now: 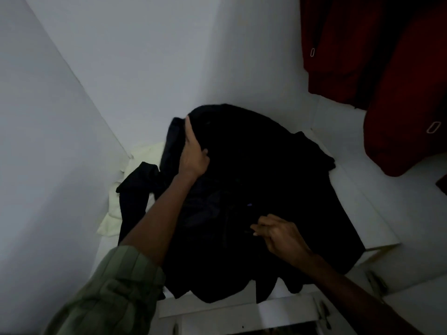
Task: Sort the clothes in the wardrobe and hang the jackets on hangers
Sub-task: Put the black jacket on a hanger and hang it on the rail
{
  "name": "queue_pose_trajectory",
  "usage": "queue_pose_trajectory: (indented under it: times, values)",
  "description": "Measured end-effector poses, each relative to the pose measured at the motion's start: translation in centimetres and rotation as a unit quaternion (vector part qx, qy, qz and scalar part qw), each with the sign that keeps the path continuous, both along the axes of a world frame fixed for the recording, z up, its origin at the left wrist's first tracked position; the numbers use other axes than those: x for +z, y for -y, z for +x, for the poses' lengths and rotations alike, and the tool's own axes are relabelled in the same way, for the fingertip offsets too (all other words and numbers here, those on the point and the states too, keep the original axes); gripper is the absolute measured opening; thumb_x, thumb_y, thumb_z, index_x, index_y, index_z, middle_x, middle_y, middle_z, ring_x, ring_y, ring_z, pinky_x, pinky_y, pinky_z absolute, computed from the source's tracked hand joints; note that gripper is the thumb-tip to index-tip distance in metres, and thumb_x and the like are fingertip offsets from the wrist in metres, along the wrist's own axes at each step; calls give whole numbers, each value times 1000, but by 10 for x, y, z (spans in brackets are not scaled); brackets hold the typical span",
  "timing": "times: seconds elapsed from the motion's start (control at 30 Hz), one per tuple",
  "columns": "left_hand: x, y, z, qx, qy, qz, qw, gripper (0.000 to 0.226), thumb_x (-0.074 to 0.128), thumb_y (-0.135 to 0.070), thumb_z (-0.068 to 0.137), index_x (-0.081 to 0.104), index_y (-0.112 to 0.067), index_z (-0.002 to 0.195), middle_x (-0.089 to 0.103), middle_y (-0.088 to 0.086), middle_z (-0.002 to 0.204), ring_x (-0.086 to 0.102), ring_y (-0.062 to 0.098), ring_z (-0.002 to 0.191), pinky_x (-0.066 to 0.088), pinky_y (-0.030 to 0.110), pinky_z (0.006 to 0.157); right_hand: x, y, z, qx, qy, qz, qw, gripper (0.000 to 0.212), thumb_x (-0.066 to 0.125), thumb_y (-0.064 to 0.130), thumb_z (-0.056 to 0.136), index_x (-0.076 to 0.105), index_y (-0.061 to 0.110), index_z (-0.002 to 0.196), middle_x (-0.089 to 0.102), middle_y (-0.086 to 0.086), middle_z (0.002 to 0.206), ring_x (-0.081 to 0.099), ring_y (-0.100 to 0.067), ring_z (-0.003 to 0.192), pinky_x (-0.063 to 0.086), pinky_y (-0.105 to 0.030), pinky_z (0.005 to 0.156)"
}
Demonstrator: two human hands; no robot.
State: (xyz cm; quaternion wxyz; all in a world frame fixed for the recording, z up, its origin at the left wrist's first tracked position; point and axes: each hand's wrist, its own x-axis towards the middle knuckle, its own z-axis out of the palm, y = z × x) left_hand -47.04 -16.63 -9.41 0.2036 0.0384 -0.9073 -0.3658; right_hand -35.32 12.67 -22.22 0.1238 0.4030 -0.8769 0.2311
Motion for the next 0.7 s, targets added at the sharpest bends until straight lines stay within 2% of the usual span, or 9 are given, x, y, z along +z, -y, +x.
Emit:
queue_pose_trajectory:
  times: [0.07,0.17,0.3,0.33,0.4,0.47,0.5,0.6,0.7]
  values:
    - [-21,10,5,-42,63,-60,995,117,63,2,86,-23,-31,159,19,16,168,48,40,136,47,48,106,0,1,0,9,-1,-3,1000,30,75,12,85,75,25,112,63,11,93,62,-13,82,53,-26,54]
    - [-42,26,5,-64,177,-153,970,112,71,-19,92,-17,-22,161,-4,13,171,17,36,155,30,57,119,1,0,1,11,-4,-9,1000,29,77,12,85,76,24,112,64,11,93,62,-13,82,54,-26,56]
    - [-34,42,-7,-13,179,-202,963,95,67,-32,95,3,-14,163,-12,17,169,16,35,155,32,53,119,3,1,6,2,-21,-18,1000,26,71,13,88,77,21,112,66,10,92,62,-12,81,54,-25,58]
    - [-27,42,-10,5,168,-203,965,86,66,-30,96,14,-13,162,-6,19,169,23,38,152,35,52,117,5,1,9,-2,-23,-14,1000,25,64,15,92,77,21,112,66,9,91,62,-13,81,54,-25,58]
    - [-11,36,-7,29,127,-186,974,61,64,-25,97,40,-10,152,27,22,162,42,41,139,41,47,111,5,2,11,-7,-36,-2,999,29,56,19,93,78,20,112,66,8,91,62,-15,80,54,-26,59]
    - [0,20,10,-5,68,-147,987,35,63,-20,96,65,-13,130,60,11,136,59,29,122,45,36,106,5,2,10,-19,-54,7,998,26,65,13,90,78,19,112,66,7,91,62,-16,79,53,-25,59]
    - [0,9,26,-34,44,-123,991,25,65,-19,95,72,-17,119,69,4,123,65,21,111,49,31,101,5,2,10,-20,-60,10,998,27,71,10,87,78,18,112,67,6,91,62,-17,79,52,-25,58]
    - [-17,-27,94,-106,19,-45,993,9,70,-25,92,78,-27,96,74,-14,92,67,3,82,54,24,81,5,3,13,-40,-100,14,994,26,68,7,87,79,15,109,69,2,90,63,-19,76,51,-25,58]
    - [-53,-56,166,-129,-42,-58,989,3,75,-26,89,77,-25,91,71,-14,93,64,5,88,49,23,83,10,5,17,-141,-75,-74,984,33,50,11,90,79,14,106,70,0,90,65,-23,77,55,-27,60]
